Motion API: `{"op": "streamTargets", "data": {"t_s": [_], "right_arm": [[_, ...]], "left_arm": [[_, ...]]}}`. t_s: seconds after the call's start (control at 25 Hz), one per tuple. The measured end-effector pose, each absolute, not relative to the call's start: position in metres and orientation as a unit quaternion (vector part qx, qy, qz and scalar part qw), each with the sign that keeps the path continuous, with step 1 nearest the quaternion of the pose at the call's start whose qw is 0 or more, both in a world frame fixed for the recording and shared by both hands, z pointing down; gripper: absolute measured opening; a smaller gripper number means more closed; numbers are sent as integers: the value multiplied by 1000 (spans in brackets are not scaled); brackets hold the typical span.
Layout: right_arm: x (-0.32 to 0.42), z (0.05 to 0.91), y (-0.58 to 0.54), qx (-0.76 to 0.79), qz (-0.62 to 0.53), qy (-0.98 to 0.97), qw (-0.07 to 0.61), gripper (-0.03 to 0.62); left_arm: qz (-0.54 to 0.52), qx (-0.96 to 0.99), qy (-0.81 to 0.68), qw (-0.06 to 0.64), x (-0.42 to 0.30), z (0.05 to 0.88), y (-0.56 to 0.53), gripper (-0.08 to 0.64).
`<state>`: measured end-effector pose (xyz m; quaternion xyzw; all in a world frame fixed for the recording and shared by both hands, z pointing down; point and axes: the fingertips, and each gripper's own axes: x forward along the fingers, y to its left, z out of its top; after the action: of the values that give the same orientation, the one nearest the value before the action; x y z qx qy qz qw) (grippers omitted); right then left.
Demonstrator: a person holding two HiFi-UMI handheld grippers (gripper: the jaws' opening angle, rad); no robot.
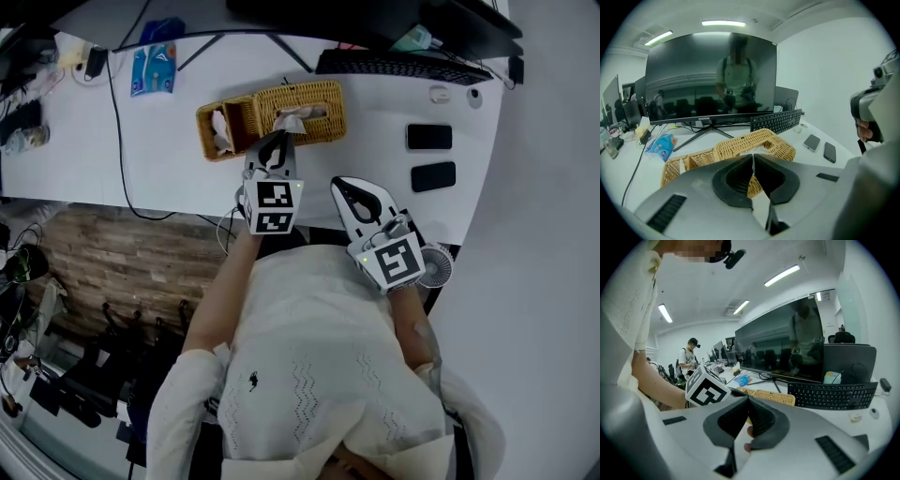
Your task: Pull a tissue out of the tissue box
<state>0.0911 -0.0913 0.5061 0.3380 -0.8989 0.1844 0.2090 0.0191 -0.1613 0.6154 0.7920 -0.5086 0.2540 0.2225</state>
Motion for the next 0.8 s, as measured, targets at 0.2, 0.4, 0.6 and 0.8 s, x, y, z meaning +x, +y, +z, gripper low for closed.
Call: {"op": "streamTargets", "data": {"t_s": [0.2,0.4,0.6,0.8], "right_arm": [[89,500,-96,332,166,-907,200,2],[90,499,-95,332,170,-904,208,2],[90,495,-94,333,156,-908,200,2],[87,491,-89,332,159,-906,208,2]], "left_arm": [[257,793,-507,220,22,612,-159,20],[260,793,-507,218,22,609,-154,20],[261,797,-502,213,26,605,-150,20],[263,798,-501,209,25,603,-146,20]]}}
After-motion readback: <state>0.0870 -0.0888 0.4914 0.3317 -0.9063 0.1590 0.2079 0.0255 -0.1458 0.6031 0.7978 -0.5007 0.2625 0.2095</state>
